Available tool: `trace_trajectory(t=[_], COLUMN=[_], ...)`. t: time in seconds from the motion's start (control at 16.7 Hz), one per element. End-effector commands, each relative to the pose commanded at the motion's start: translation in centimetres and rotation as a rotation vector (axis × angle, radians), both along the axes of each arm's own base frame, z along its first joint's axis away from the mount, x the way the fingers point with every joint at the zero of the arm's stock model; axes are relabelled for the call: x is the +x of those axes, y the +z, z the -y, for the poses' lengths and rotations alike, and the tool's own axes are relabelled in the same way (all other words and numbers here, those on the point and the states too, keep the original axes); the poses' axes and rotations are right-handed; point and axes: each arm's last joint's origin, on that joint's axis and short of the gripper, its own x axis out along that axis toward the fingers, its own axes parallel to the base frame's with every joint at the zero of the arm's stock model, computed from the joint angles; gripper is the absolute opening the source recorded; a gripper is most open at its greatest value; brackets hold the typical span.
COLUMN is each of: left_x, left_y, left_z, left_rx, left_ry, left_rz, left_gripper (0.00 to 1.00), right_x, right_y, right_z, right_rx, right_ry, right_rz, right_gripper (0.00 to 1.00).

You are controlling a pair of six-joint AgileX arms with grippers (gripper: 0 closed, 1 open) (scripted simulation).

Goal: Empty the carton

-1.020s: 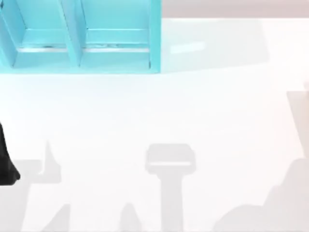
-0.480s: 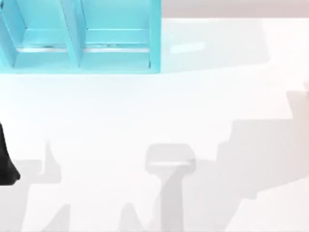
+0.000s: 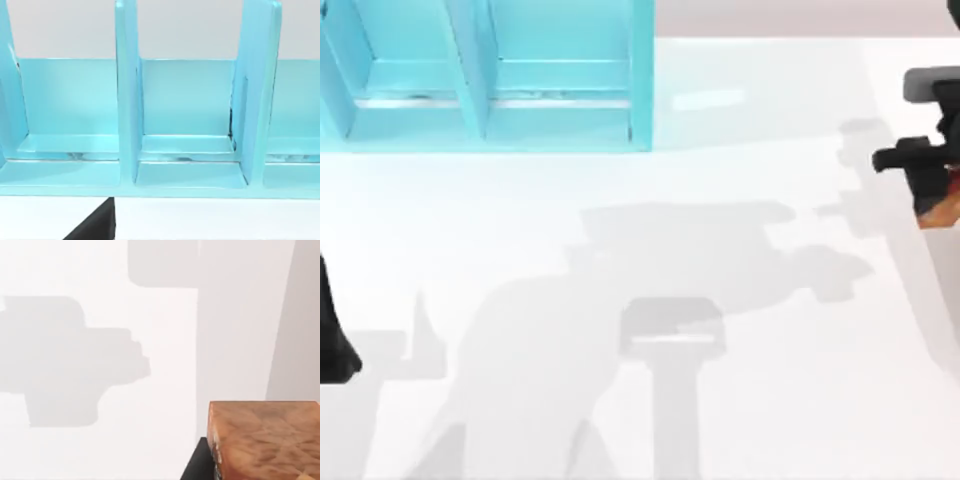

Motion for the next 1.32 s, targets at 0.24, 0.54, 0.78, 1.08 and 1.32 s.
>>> trace_trajectory(t=[0.24,0.54,0.78,1.08,1.32], left_x=[0.0,0.0,0.0,0.0,0.0], left_y=[0.0,0.0,0.0,0.0,0.0], left_z=[0.0,0.0,0.0,0.0,0.0], left_rx=[0.000,0.000,0.000,0.000,0.000], left_ry=[0.000,0.000,0.000,0.000,0.000], left_rz=[0.000,0.000,0.000,0.000,0.000], left_gripper=[1.00,1.00,1.00,1.00,1.00], right_x=[-0.6,-0.7,-0.7,-1.7,-2.1], right_y=[-2.2,-2.7,-2.6,-3.3,-4.5], right_z=[-2.3,-2.9,-3.2,-7.8,-8.5], right_rx=[-0.015,-0.008,-0.005,-0.002,-0.008], right_ry=[-0.079,-0.101,-0.101,-0.045,-0.035], right_rz=[-0.086,-0.108,-0.093,-0.062,-0.067], right_gripper=[0.00,0.00,0.00,0.00,0.00])
